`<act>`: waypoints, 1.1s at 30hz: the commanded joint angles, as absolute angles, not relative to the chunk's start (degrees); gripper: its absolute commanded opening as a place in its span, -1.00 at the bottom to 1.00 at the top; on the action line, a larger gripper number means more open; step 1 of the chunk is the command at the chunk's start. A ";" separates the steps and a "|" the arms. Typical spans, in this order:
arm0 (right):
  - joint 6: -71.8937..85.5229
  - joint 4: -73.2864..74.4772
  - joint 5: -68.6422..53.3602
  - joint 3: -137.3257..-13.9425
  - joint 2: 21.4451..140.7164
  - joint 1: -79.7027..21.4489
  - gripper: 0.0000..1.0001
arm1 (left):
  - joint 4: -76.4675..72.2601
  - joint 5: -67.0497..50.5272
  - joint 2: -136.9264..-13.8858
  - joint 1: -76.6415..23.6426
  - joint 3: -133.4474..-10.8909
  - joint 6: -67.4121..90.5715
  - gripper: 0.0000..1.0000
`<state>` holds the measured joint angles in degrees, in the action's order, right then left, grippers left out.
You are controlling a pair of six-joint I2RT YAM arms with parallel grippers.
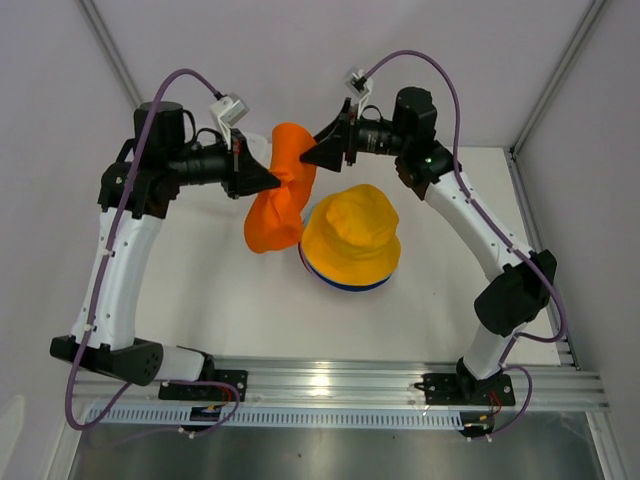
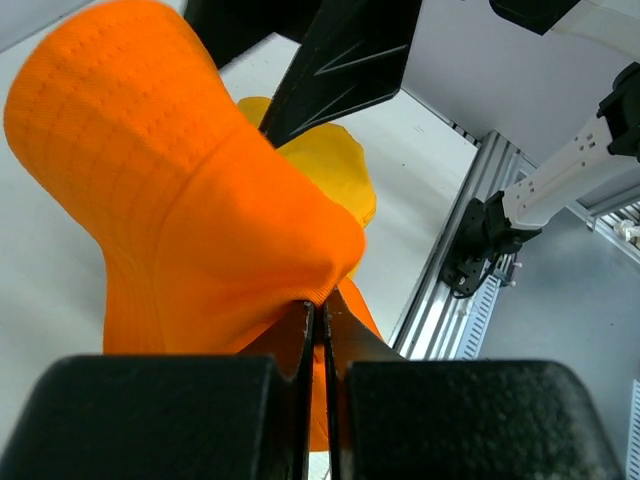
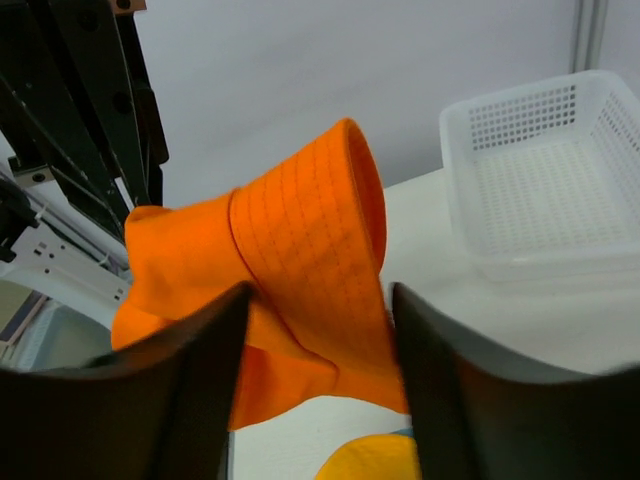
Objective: Stack the hats
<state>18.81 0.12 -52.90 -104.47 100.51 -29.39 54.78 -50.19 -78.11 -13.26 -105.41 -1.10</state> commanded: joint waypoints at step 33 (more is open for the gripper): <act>57.55 6.34 -11.08 -83.95 74.46 -34.63 -1.00 | 32.20 -19.38 -56.96 -2.11 -70.15 30.66 0.99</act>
